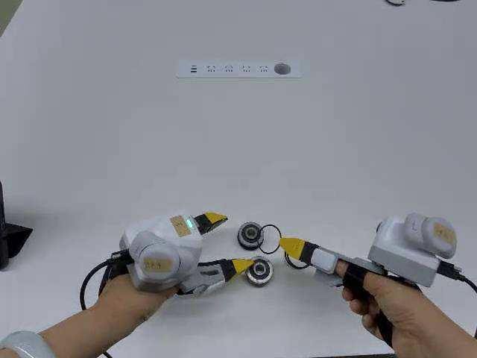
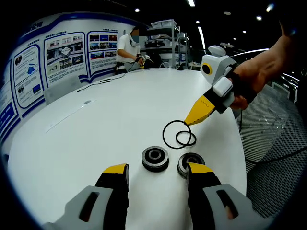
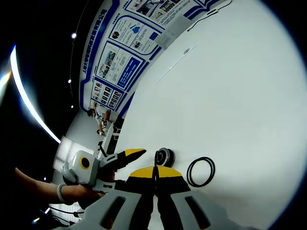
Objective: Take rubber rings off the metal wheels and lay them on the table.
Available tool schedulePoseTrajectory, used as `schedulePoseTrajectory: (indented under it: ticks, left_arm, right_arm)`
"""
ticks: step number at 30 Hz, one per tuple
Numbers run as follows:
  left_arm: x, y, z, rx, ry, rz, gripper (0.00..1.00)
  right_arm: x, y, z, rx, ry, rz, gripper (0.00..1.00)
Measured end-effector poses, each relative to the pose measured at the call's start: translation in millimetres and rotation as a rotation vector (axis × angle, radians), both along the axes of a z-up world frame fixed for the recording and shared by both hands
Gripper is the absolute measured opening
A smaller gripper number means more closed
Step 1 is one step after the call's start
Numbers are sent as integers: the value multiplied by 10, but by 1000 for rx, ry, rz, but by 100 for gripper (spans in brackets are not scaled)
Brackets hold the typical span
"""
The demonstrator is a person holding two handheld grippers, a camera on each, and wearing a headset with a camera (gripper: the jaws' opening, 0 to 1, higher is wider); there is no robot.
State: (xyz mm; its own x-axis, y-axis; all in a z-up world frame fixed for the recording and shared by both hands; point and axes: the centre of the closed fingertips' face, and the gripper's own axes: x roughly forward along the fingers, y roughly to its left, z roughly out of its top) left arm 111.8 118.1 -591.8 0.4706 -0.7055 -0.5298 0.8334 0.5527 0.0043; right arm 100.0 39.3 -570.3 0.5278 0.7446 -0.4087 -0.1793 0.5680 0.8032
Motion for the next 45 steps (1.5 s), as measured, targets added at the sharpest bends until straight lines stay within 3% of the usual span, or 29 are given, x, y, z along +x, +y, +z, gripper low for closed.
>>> schedulePoseTrajectory:
  ticks: [9,23,29,45]
  left_arm:
    - [-10,25,-2,-3,0,5,48]
    - [-3,27,-12,-1,5,6,47]
    - [-4,23,-25,-3,11,6,46]
    - [-10,6,-21,-2,11,0,44]
  right_arm:
    - [-40,-279,-147,-36,35,-51,2]
    - [-81,-391,-348,-101,73,-65,3]
    - [-94,-409,-420,-151,60,-36,7]
    - [-145,-434,-400,-184,42,-6,17]
